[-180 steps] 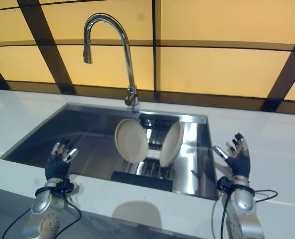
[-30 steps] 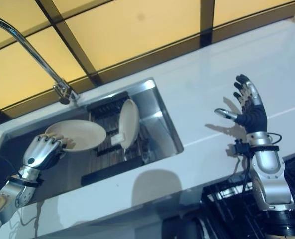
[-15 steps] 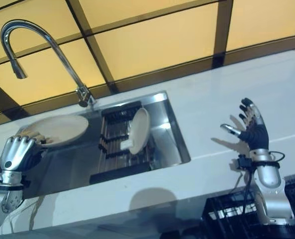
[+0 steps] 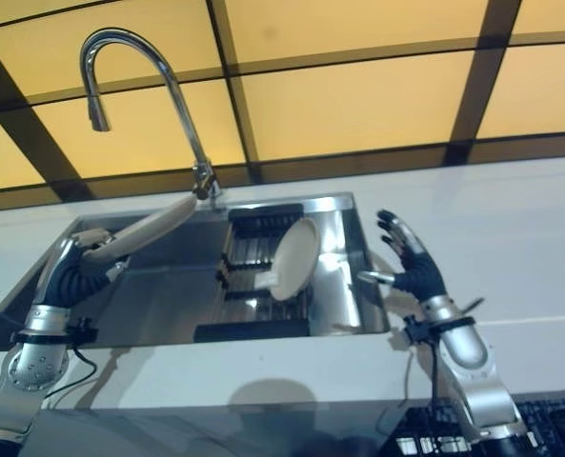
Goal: Pick up plates and place into dishwasher.
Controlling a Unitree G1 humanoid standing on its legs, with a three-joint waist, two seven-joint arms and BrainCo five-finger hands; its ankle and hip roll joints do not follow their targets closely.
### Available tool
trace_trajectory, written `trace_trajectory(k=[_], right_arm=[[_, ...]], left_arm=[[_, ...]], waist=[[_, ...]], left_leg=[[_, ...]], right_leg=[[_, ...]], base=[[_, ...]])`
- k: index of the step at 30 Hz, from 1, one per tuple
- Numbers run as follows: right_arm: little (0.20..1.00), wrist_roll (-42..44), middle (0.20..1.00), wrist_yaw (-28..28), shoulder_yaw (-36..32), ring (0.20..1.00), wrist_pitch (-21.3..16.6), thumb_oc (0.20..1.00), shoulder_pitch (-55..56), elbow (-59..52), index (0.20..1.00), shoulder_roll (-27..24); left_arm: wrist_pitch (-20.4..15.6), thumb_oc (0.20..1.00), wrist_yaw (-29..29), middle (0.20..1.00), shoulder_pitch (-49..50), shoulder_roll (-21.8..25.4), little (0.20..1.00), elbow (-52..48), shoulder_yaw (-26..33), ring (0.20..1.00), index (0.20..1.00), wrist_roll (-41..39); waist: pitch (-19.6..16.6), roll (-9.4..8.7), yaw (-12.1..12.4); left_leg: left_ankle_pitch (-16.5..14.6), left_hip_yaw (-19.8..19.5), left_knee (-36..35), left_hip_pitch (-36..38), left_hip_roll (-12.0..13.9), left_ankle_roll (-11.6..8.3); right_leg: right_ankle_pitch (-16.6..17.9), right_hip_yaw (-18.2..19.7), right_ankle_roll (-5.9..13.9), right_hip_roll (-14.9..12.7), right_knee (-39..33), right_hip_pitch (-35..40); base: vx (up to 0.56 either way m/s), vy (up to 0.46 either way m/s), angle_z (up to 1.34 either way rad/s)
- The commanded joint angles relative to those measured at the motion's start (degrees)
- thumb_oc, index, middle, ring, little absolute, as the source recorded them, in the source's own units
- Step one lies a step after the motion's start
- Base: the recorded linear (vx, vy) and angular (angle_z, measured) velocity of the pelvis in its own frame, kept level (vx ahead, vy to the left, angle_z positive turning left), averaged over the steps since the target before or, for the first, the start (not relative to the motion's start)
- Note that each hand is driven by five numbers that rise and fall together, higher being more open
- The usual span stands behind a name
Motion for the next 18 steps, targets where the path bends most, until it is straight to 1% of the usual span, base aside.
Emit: trace_trajectory(k=[1,2,7,9,10,11,13,15,18], right_arm=[[1.0,-1.5,1.0,2.2,0.3,1.0,-4.4,1.0,-4.9,-4.0,1.0,-0.9],[1.0,-1.7,1.0,2.9,0.5,1.0,-4.3,1.0,-5.1,-4.4,1.0,-1.6],[1.0,-1.8,1.0,4.3,1.5,1.0,-3.8,1.0,-6.1,-5.1,1.0,-2.8],[1.0,-2.0,1.0,4.5,1.7,1.0,-3.5,1.0,-6.3,-5.3,1.0,-2.8],[1.0,-1.9,1.0,4.7,1.7,1.0,-3.4,1.0,-6.4,-5.4,1.0,-3.0],[1.0,-1.1,1.0,5.0,1.7,1.0,-2.7,1.0,-6.7,-5.8,1.0,-4.0],[1.0,-0.8,1.0,5.0,1.9,1.0,-2.2,1.0,-6.8,-6.0,1.0,-4.6],[1.0,-0.4,1.0,5.1,2.2,1.0,-1.8,1.0,-7.3,-5.7,1.0,-5.1],[1.0,-0.1,1.0,6.1,2.9,1.0,-1.2,1.0,-7.9,-6.0,1.0,-5.5]], left_arm=[[-2.5,0.2,-10.9,0.2,-5.6,3.0,0.2,-4.9,-1.2,0.2,0.2,-10.3],[-1.4,0.2,-14.0,0.2,-6.0,2.9,0.2,-5.6,-2.0,0.2,0.2,-12.7],[1.0,0.2,-23.3,0.2,-7.3,2.7,0.2,-6.3,-3.7,0.2,0.2,-18.7],[0.9,0.2,-24.7,0.2,-7.5,2.9,0.2,-6.6,-3.9,0.2,0.2,-18.1],[0.1,0.2,-24.8,0.2,-7.5,3.2,0.2,-6.6,-4.0,0.2,0.2,-16.8],[-0.3,0.2,-25.9,0.2,-8.0,4.8,0.2,-6.6,-4.8,0.2,0.2,-15.7],[0.0,0.2,-28.3,0.2,-8.2,5.7,0.2,-7.1,-5.2,0.2,0.2,-16.5],[-0.5,0.2,-30.9,0.2,-8.6,6.7,0.2,-7.2,-5.7,0.2,0.2,-16.7],[-0.1,0.2,-33.3,0.2,-10.3,7.8,0.2,-8.0,-7.3,0.2,0.2,-17.3]], waist=[[-2.2,-3.85,0.9],[-2.3,-3.99,1.0],[-2.6,-4.18,1.3],[-2.6,-4.17,1.3],[-2.6,-4.12,1.3],[-2.8,-4.11,1.1],[-2.9,-4.1,1.2],[-2.9,-4.01,1.2],[-3.1,-3.93,1.0]], left_leg=[[-5.5,-3.1,0.0,-0.7,-2.3,1.68],[-5.4,-3.2,-0.2,-0.6,-2.3,1.69],[-5.2,-3.0,-0.5,-0.4,-2.4,1.84],[-5.2,-3.0,-0.5,-0.3,-2.4,1.92],[-5.2,-3.0,-0.6,-0.3,-2.5,1.96],[-5.2,-2.9,-0.7,-0.3,-2.6,2.05],[-5.2,-2.8,-0.5,-0.4,-2.7,2.14],[-5.3,-2.6,-0.4,-0.4,-2.8,2.24],[-5.3,-2.6,-0.5,-0.3,-3.0,2.45]], right_leg=[[0.4,-2.6,3.72,-1.7,-7.2,3.3],[0.4,-2.7,3.71,-1.7,-7.4,3.6],[0.6,-3.1,3.67,-1.7,-7.9,4.1],[0.6,-3.1,3.65,-1.7,-7.9,4.2],[0.6,-3.0,3.64,-1.7,-8.0,4.2],[0.6,-2.9,3.73,-1.8,-8.2,4.4],[0.7,-2.9,3.73,-1.9,-8.3,4.5],[0.7,-2.7,3.79,-1.9,-8.3,4.5],[0.9,-2.5,3.93,-2.0,-8.4,4.7]], base=[[-0.03,-0.023,0.06],[-0.03,-0.014,0.1],[-0.04,0.001,0.04],[-0.03,0.008,0.04],[-0.04,0.025,0.02],[-0.03,0.029,0.0],[-0.02,0.016,0.0],[0.0,0.0,0.0],[0.0,0.011,0.0]])
